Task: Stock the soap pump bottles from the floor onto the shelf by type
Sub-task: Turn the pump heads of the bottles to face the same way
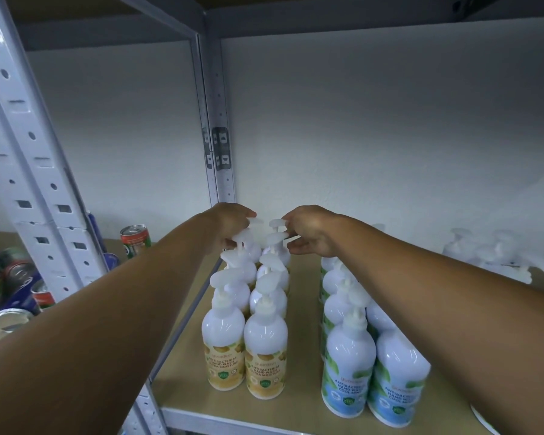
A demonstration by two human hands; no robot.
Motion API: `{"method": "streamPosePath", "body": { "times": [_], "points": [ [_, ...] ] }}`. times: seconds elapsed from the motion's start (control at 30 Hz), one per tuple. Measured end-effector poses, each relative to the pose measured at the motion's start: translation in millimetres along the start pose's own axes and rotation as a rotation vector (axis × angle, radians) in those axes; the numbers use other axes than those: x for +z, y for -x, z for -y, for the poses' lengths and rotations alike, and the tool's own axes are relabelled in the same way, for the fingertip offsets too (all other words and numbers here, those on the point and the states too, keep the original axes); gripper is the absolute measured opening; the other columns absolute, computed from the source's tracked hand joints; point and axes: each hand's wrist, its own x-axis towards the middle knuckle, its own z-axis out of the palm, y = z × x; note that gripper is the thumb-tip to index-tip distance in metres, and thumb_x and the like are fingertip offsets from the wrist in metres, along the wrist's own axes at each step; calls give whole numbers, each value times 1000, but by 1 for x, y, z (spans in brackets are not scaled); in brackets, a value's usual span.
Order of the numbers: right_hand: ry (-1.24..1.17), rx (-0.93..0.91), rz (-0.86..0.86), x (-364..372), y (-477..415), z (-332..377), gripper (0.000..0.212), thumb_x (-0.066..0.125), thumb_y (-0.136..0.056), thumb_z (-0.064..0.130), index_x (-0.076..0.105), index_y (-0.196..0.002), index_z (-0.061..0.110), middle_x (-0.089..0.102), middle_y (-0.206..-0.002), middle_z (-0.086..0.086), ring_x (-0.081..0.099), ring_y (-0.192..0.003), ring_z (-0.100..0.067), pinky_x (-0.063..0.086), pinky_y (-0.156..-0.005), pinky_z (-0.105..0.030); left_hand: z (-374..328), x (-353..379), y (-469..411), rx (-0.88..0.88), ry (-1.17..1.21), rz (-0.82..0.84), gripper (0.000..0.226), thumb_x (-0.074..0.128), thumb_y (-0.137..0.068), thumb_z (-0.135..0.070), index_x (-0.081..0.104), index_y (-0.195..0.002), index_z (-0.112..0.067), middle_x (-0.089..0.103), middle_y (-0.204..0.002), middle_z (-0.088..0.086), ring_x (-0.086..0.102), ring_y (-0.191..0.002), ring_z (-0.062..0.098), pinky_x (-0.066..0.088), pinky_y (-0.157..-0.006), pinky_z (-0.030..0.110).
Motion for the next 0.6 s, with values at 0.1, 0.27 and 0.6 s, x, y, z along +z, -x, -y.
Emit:
{"method": "streamPosePath", "body": {
  "times": [0.1,0.27,0.6],
  "points": [
    [-45,18,11,-1,9,2,26,40,-101,12,57,-120,5,70,-121,-6,54,-81,-26,57,-77,-33,0,3,5,10,31,-23,36,39,-103,-1,65,-120,-20,58,-104,9,54,-87,26,51,-73,33],
    [-233,67,-8,-15,29,12,56,34,-103,55,33,-149,21,53,-125,-25,59,-112,-43,51,-99,-50,5,-3,15,19,223,-126,16,49,-98,-10,62,-106,-6,56,-85,10,53,-73,28,45,-68,36],
    [-22,-7,89,-2,72,6,24,55,-101,27,53,-121,13,51,-122,-16,61,-92,-29,55,-86,-38,14,-15,47,123,-10,-117,19,77,-85,-22,63,-90,-10,59,-84,14,58,-71,26,57,-73,39]
  ]
}}
